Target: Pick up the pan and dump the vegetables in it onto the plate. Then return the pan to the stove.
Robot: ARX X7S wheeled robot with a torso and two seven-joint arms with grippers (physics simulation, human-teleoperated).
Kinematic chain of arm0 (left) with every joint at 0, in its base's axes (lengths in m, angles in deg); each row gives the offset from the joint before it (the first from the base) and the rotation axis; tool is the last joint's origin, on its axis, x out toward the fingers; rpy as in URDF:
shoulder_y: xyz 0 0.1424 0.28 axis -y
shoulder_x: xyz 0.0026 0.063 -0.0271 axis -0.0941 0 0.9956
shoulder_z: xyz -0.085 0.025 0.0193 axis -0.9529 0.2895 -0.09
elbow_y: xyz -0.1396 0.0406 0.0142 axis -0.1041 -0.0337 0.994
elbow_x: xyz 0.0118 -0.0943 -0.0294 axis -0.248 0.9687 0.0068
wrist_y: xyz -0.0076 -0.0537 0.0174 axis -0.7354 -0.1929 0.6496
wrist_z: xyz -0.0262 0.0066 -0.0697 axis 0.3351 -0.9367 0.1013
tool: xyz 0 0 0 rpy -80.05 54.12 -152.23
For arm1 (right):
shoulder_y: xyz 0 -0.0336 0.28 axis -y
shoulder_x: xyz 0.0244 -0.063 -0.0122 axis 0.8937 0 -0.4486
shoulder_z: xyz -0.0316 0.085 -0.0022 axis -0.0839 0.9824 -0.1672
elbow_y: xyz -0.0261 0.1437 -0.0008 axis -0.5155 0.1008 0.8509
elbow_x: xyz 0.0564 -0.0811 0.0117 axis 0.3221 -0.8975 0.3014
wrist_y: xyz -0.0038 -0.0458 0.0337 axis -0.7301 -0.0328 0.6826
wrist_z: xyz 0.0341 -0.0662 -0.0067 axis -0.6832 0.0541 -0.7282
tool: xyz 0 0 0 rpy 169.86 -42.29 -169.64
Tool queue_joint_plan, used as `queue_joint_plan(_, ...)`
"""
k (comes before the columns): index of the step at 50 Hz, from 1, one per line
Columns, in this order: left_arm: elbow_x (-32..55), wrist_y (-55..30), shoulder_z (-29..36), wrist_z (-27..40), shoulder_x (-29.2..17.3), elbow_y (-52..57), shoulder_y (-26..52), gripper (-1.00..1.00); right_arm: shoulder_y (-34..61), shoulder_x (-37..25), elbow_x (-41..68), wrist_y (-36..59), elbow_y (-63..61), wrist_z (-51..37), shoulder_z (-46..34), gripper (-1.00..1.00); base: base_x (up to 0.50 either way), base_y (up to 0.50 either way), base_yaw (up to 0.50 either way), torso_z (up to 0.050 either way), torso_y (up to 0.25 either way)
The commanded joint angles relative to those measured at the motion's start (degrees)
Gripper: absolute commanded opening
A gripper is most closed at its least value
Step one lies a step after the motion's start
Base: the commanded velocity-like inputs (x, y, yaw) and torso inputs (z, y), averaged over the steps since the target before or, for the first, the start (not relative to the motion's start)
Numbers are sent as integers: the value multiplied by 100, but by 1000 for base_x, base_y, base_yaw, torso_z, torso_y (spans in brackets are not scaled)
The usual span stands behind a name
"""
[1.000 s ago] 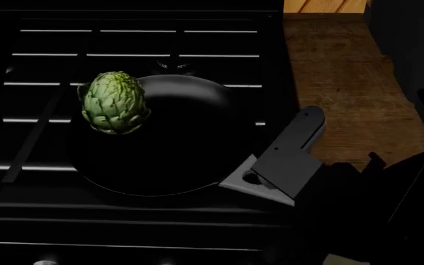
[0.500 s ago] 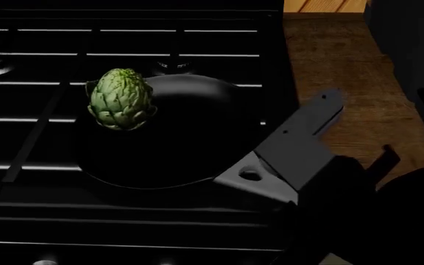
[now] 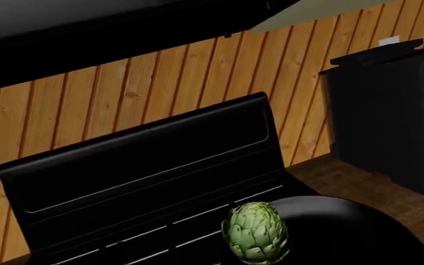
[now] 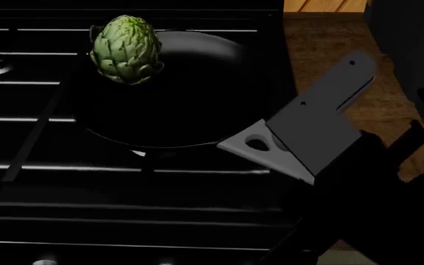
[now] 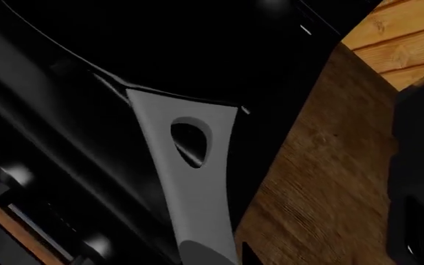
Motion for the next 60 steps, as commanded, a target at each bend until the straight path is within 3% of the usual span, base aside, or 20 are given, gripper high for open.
queue_joint_plan(1,180,86,-15,77,-119,23,143,100,734,-124,-681,232,-54,685,774,-100,0,0,0,0,10)
queue_joint_plan(9,606,179,68,344,-299,62,497,100,1065,-84,-569,435,-9,515,838,-100,0,36,0,0,3)
queue_joint_plan(26,988,369,-55,498,-653,223,677,100,1424,-55,-525,685,11,407,880,-100,125,500,0,1,4)
queue_joint_plan(60,1199,452,124,607,-733,183,1079,100,1586,19,-365,725,-57,405,936,-100,130,500,0,1,4)
